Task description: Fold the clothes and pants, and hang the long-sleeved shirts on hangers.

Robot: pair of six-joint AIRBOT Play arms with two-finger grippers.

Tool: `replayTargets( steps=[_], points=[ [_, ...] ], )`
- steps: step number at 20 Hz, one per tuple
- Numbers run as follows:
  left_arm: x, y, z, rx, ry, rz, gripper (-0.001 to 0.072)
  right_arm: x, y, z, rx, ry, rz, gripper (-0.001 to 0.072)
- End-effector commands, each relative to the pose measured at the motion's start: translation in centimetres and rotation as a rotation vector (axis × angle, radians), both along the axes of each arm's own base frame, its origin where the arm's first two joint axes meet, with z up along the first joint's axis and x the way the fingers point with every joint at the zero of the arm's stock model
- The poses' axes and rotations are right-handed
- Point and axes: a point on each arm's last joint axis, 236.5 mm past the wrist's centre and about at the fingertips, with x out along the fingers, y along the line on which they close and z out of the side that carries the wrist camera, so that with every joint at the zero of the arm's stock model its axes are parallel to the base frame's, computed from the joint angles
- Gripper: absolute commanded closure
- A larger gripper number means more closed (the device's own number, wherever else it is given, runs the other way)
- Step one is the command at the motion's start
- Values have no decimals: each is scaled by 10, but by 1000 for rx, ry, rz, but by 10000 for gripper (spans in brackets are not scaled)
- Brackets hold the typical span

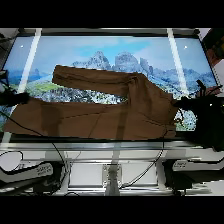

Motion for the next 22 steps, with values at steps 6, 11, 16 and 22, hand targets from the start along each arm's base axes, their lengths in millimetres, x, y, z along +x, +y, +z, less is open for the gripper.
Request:
replayTargets(
  steps=[6, 11, 16, 22],
  points=[
    [127, -136, 14, -305, -391, -44, 223, 65, 4, 57, -109, -216, 82, 679],
    [161, -140, -17, -344, -348, -35, 140, 72, 20, 58, -118, -232, 115, 679],
    [179, -131, -42, -447, -284, 137, 139, 73, 22, 58, -121, -235, 119, 679],
    [189, -128, -65, -497, -224, 224, 142, 73, 22, 58, -122, -235, 119, 680]
  ],
)
